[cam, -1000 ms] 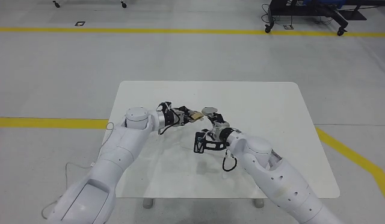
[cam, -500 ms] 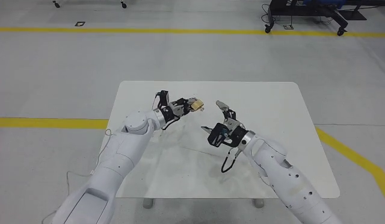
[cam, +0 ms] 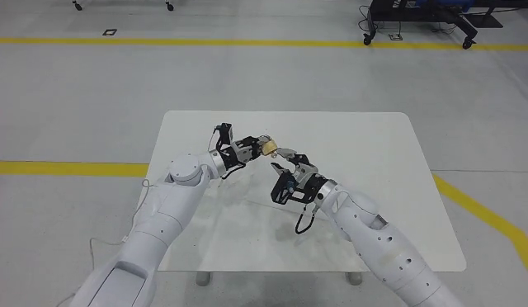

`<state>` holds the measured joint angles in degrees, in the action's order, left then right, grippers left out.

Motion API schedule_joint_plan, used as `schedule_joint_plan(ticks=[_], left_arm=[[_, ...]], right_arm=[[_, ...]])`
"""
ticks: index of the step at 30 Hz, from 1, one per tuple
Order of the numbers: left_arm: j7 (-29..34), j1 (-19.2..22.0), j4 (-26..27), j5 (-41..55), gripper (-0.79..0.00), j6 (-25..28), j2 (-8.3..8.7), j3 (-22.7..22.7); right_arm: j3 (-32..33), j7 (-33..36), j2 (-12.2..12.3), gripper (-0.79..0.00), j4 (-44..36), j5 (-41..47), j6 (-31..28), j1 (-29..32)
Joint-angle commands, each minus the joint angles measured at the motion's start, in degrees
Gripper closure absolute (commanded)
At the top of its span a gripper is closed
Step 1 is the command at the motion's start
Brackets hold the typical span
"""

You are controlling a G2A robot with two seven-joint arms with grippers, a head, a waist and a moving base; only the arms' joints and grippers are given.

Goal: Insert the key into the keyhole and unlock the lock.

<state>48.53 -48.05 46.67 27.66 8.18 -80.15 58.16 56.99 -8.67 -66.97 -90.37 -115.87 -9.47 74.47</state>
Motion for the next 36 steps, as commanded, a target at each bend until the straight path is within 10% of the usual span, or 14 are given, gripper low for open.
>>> schedule_joint_plan(ticks=[1,23,36], left_arm=[[-0.1,0.0,0.1,-0.3,0.0,-0.2,-0.02,0.0],[0.2,-0.1,0.6,-2.5,0.0,0.4,-0.13,-0.1],[0.6,-0.4,1.0,-2.8,0.0,1.9,-0.13,0.3]], right_arm=[[-0.4,0.4,-0.1,-0.296,0.0,-0.9,0.3,-0.2],[-1.2,1.8,-0.8,0.0,0.8,-5.4,1.4,-0.6],[2.1,-2.0,-1.3,0.0,2.9,9.0,-2.9,-0.6]])
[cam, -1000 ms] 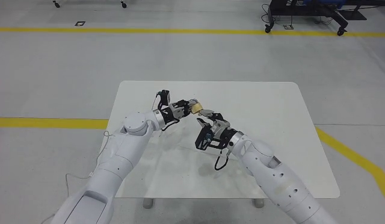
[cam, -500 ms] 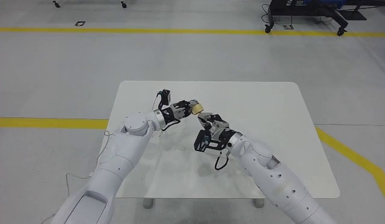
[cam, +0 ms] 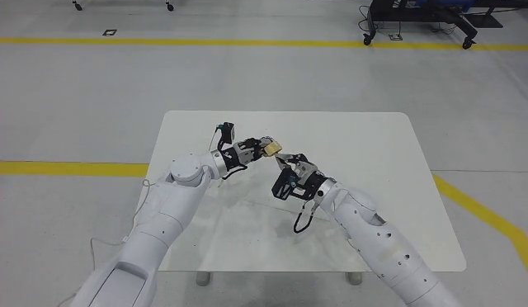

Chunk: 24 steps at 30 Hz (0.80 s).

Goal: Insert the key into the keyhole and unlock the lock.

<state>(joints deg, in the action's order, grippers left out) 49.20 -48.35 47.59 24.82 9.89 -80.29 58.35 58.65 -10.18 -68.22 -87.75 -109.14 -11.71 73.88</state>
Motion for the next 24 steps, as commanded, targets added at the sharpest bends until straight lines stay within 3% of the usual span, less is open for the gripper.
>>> schedule_joint_plan(ticks=[1,14,24], left_arm=[[-0.1,-0.1,0.1,0.1,0.0,0.4,0.0,0.1],[-0.9,-0.5,0.6,-0.5,0.0,2.4,0.02,0.6],[-1.1,-0.8,1.0,-0.6,0.0,3.0,0.05,1.0]], right_arm=[[0.8,-1.0,-0.1,0.0,0.6,3.8,-1.4,0.0],[4.0,-7.3,0.3,0.0,3.6,12.4,-10.1,-0.9],[5.6,-9.5,0.7,0.0,3.9,13.6,-12.1,-0.6]])
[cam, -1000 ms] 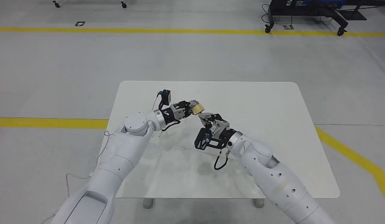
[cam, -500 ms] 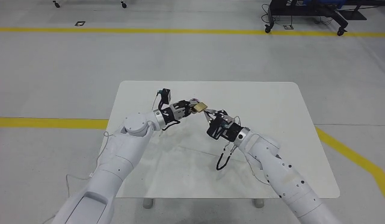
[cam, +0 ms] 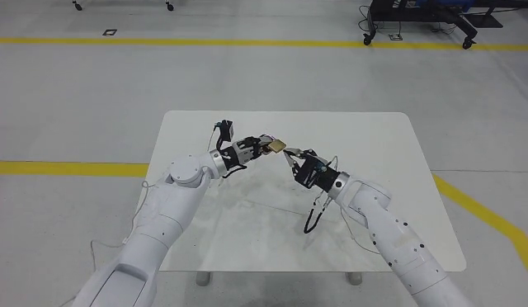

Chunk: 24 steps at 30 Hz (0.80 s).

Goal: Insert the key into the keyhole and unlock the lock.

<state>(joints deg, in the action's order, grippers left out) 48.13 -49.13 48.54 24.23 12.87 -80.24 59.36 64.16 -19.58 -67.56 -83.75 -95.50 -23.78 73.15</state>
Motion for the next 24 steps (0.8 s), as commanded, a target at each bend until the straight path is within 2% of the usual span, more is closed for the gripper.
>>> schedule_joint_plan(ticks=[1,5,8,11,13,20,21,23,24], left_arm=[[0.0,0.0,0.0,0.0,0.0,0.0,0.0,0.1],[0.2,0.0,0.1,0.0,0.0,0.1,0.0,0.2],[0.5,0.0,0.0,0.1,0.0,-0.1,-0.01,0.2],[0.7,0.1,-0.1,0.1,0.0,-0.2,-0.02,0.2],[0.7,0.1,-0.2,0.3,0.0,-0.3,-0.05,0.3],[1.0,0.2,-0.5,0.6,0.0,-0.2,-0.11,0.4],[1.1,0.2,-0.5,0.7,0.0,-0.3,-0.12,0.4],[1.1,0.2,-0.5,0.7,0.0,-0.2,-0.13,0.5],[1.1,0.3,-0.6,0.6,0.0,-0.4,-0.13,0.4]], right_arm=[[0.2,-0.2,0.1,0.0,-0.2,-0.1,0.0,0.2],[0.6,0.5,0.2,0.0,-0.5,-1.6,1.3,0.3],[0.0,2.9,0.2,0.0,-2.0,-5.8,4.4,0.9],[-0.8,3.7,0.2,-0.219,-2.9,-7.8,5.6,1.2],[-1.1,4.0,0.2,-0.289,-3.1,-8.7,5.9,1.3],[-1.2,3.3,0.3,-0.379,-3.2,-10.1,5.7,1.2],[-1.1,3.3,0.3,-0.434,-3.3,-10.6,5.5,1.2],[-0.5,2.6,0.5,-0.625,-3.4,-10.7,5.1,1.4],[-0.1,1.9,0.6,-0.653,-3.4,-10.6,4.8,1.6]])
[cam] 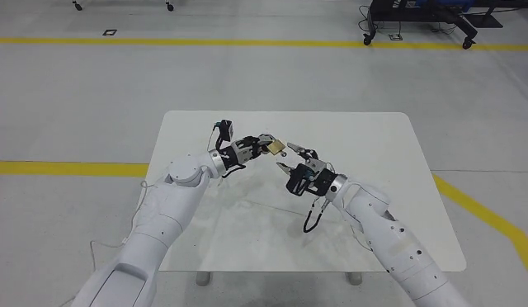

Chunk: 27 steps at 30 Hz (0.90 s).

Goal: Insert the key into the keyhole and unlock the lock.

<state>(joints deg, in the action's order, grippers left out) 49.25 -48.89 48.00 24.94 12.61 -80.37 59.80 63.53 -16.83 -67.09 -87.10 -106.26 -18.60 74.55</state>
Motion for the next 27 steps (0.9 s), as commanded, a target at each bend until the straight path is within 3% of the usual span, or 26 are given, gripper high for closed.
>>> schedule_joint_plan(ticks=[1,2,12,17,25,26,27], left_arm=[[0.0,0.1,-0.2,-0.4,0.0,-0.2,0.0,-0.1],[0.0,0.2,-0.2,-0.7,0.0,-0.4,0.0,-0.2],[-1.9,1.2,-1.2,-12.0,0.0,-4.7,-0.52,-5.5],[-4.1,1.4,-1.2,-20.2,0.0,-3.8,-0.91,-9.1],[-2.3,1.8,-1.9,-28.0,0.0,-3.5,-1.32,-13.0],[-2.2,1.9,-2.1,-28.4,-0.095,-3.6,-1.36,-13.2],[-2.3,2.0,-2.2,-28.5,-0.252,-3.7,-1.4,-13.2]], right_arm=[[1.3,-1.7,0.3,-0.748,-0.2,0.3,-0.8,0.4],[2.1,-2.7,0.5,-0.785,-0.3,0.7,-1.4,0.8],[17.4,-12.9,3.4,-0.785,-5.1,9.0,-8.4,8.6],[17.4,-12.9,3.4,-0.785,-5.1,9.0,-8.4,8.6],[17.4,-12.9,3.4,-0.785,-5.1,9.0,-8.4,8.6],[17.4,-12.9,3.4,-0.785,-5.1,9.0,-8.4,8.6],[17.4,-12.9,3.4,-0.785,-5.1,9.0,-8.4,8.6]])
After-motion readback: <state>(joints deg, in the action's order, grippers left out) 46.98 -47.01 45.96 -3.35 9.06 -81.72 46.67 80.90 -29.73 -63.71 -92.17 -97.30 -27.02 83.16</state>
